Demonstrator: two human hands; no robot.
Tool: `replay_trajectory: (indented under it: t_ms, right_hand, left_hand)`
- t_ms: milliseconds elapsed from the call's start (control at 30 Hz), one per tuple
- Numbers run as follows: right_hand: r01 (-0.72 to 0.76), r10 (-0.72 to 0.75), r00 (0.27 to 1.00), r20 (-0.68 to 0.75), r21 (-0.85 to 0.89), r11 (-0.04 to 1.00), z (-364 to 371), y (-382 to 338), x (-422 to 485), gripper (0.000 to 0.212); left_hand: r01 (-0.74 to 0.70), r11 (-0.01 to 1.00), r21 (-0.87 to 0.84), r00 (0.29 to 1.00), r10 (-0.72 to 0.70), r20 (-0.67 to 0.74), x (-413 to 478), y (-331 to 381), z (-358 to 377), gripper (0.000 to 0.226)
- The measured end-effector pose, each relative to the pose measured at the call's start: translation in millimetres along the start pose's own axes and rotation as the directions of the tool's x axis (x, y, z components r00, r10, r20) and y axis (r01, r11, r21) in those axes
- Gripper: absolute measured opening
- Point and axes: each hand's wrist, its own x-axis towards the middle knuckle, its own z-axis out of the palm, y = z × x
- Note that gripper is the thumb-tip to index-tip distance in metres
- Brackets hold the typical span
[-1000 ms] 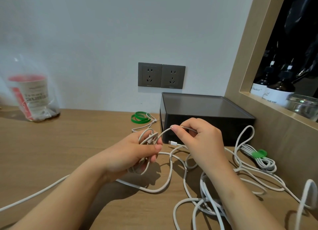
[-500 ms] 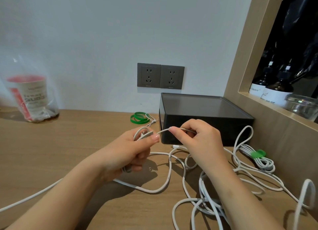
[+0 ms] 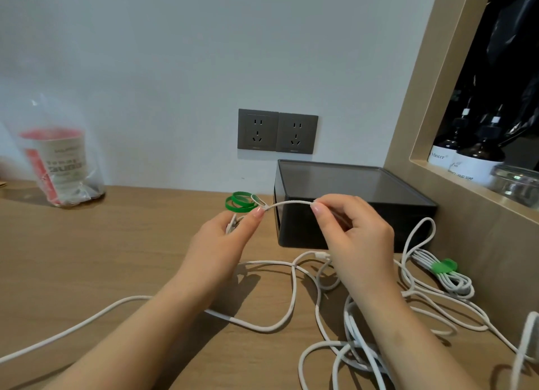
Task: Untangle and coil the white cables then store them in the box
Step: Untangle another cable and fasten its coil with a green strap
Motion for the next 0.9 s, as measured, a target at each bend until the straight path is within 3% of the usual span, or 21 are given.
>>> replay_trajectory:
  t_ms: [133, 267, 367, 533, 667, 900]
  right_hand:
    - [-0.055, 0.028, 0.984, 0.178, 0.148, 0.987, 5, -13, -6, 0.02]
    - [-0.077, -0.001, 0.921, 0.388, 0.184, 0.98, 9, -18, -9, 0.027]
    - [-0.029, -0.043, 0.879, 0.475, 0.144, 0.989, 13, -15, -12, 0.027]
    - [0.073, -0.109, 0.839, 0.532, 0.09, 0.993, 18, -14, -16, 0.028]
    - [0.081, -0.114, 0.805, 0.582, 0.083, 0.993, 17, -17, -16, 0.03]
    - [0.039, -0.078, 0.698, 0.712, 0.071, 0.997, 16, -27, -17, 0.033]
  left_hand:
    - [0.096, 0.992, -0.088, 0.994, -0.1, -0.049, 3, 0, 2, 0.072]
    - [0.251, 0.934, -0.254, 0.966, -0.256, 0.013, 3, 3, 5, 0.073]
    - [0.279, 0.897, -0.344, 0.96, -0.268, 0.08, 4, 3, 2, 0.087]
    - [0.063, 0.985, -0.163, 0.997, -0.054, 0.06, -2, 2, 8, 0.069]
    - [0.104, 0.96, -0.261, 0.993, -0.113, -0.02, 7, -2, 5, 0.026]
    - [0.019, 0.87, -0.493, 0.987, -0.094, -0.127, 15, -5, 5, 0.019]
